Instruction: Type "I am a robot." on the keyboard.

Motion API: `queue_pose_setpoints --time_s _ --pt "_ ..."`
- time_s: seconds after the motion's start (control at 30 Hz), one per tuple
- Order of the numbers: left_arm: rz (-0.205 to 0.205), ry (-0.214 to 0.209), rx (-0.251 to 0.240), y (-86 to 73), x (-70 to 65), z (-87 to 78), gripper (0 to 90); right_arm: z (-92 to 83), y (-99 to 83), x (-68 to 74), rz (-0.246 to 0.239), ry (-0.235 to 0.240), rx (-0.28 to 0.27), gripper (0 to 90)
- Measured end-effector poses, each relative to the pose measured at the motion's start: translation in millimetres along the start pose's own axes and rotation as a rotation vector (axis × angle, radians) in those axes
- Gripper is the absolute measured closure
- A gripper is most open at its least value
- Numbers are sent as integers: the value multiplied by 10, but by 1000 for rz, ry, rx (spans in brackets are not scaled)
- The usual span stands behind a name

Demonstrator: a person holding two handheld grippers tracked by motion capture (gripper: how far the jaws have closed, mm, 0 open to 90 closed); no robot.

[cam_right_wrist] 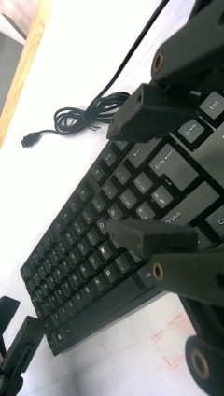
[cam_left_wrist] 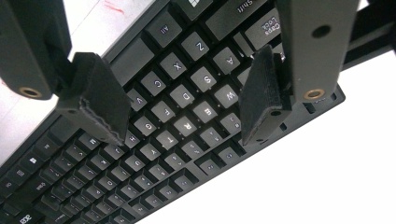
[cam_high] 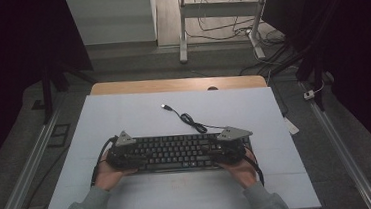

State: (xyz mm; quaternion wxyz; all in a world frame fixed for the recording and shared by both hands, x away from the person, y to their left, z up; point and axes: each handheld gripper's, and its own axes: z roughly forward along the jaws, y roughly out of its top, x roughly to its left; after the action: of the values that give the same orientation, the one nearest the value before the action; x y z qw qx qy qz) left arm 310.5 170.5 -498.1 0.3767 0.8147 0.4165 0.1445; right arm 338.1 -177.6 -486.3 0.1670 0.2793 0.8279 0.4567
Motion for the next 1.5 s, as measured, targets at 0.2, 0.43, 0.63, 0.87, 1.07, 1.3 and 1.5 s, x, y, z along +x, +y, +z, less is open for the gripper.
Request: queue_pose_setpoints --time_s 0.2,0.43,0.63,0.87,1.07,1.3,1.5 --pt "9 1 7 -2 -8 6 336 111 76 61 -18 11 20 667" --pt "10 0 13 -5 -10 16 335 276 127 126 -30 64 46 895" --pt "10 1 12 -5 -14 15 335 470 150 163 -40 82 95 896" --pt "5 -1 8 -10 1 5 334 676 211 208 -39 86 103 895" --pt "8 0 -3 -10 -1 -7 331 797 220 249 -44 88 129 895" --pt "-4 -18 -10 -6 -2 -18 329 845 195 236 -38 81 145 894" --pt "-6 -20 -9 -7 2 -14 328 872 194 218 -42 73 159 894"
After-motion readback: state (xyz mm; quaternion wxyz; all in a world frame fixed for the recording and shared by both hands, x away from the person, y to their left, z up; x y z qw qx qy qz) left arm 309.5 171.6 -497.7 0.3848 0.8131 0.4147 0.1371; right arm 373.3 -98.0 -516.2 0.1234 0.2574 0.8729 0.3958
